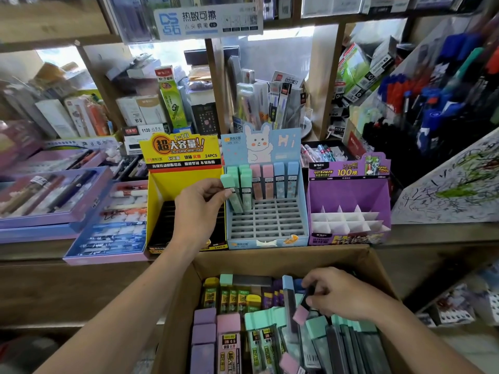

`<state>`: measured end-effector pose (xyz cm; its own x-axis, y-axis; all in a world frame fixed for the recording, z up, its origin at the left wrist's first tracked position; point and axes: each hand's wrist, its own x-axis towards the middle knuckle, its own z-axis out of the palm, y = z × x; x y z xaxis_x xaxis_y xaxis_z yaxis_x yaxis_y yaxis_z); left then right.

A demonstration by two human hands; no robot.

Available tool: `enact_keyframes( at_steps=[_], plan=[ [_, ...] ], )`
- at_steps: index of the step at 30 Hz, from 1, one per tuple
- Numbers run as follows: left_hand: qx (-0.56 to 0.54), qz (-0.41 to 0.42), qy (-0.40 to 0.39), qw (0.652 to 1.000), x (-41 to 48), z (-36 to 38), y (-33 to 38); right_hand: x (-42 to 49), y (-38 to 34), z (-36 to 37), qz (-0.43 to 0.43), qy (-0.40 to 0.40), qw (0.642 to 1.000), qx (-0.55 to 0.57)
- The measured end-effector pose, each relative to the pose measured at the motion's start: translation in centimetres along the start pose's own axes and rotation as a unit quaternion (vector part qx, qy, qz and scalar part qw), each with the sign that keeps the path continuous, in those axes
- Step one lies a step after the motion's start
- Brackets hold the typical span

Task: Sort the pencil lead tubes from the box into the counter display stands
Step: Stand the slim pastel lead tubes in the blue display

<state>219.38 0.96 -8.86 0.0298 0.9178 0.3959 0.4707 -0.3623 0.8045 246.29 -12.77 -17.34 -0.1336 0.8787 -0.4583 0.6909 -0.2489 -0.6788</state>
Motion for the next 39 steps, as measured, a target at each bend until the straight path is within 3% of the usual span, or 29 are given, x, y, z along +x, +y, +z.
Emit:
enact_keyframes(
  at_steps=[15,30,34,39],
  plan=[
    [0.184,0.053,-0.004,0.981,0.2,0.2,-0.2,0.1,0.1,0.1,0.001,0.004,1.000,-0.010],
    [0.069,-0.033,0.003,0.997,-3.6,-1.3,-0.4,-1.0,-1.3,0.0,-0.016,0.024,0.999,-0.038],
    [0.085,-0.037,-0.067,0.993,-8.8,-3.0,0.2,-1.9,-2.8,0.4,-0.048,0.037,0.997,-0.045],
    [0.076,-0.051,-0.142,0.986,-14.1,-4.3,1.6,-3.8,-4.4,2.8,-0.064,-0.013,0.994,-0.091]
  ],
)
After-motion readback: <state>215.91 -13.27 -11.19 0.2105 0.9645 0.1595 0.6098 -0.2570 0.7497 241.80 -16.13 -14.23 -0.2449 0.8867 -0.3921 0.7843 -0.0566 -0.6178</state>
